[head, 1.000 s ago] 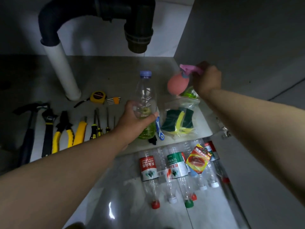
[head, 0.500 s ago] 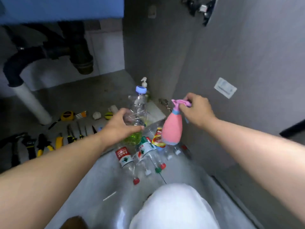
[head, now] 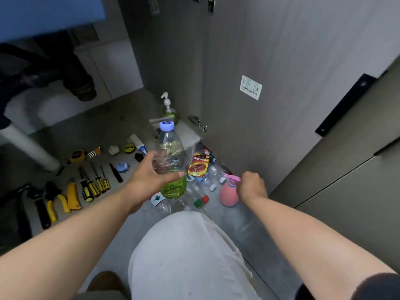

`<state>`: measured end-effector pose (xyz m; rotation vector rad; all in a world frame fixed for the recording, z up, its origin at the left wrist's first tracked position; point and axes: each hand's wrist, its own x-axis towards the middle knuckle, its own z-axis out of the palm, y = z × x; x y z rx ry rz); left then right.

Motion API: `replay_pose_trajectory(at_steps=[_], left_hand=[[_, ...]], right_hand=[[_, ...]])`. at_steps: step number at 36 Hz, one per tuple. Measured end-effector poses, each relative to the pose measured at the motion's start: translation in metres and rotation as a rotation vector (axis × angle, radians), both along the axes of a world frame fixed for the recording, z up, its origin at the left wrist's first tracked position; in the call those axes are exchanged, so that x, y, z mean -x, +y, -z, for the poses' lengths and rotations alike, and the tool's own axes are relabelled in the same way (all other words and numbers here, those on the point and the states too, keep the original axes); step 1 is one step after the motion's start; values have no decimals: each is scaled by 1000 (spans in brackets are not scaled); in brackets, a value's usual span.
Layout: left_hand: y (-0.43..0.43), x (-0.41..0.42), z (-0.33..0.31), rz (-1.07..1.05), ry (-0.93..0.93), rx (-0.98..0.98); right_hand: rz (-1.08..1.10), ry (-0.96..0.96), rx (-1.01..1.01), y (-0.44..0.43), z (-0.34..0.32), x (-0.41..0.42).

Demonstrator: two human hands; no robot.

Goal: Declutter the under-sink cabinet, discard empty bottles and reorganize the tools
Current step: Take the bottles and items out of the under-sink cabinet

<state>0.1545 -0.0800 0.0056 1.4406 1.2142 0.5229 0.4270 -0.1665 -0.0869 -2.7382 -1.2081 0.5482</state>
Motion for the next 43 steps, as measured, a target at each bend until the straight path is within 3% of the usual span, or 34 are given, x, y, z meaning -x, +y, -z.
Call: replay_pose_trajectory(at_steps=[7, 12, 14, 16, 19, 20, 23, 31, 38, 43], left_hand=[[4, 7, 13, 28, 42, 19], [6, 2, 16, 64, 82, 22], [6, -1, 17, 100, 113, 3], [6, -5, 17, 136, 137, -33], [4, -13, 15, 204, 173, -77], [3, -15, 14, 233, 192, -91], [-2, -22, 14, 324, 254, -160], [-8, -13, 16, 401, 397, -286], [14, 17, 25, 365, 473, -252], [22, 40, 35, 370, 461, -210]], right_hand=[[18, 41, -27, 12, 25, -3], [-110, -132, -35, 9, 17, -2], [-135, -124, -144, 9, 7, 0], [-160, 133, -357, 14, -11, 6], [-110, 884, -553, 21, -51, 21], [-133, 1014, -533, 22, -62, 24], [-280, 1106, -525, 20, -84, 32], [-259, 910, -631, 3, -84, 32], [-317, 368, -323, -13, -34, 22], [-312, 285, -206, -21, 16, 16]])
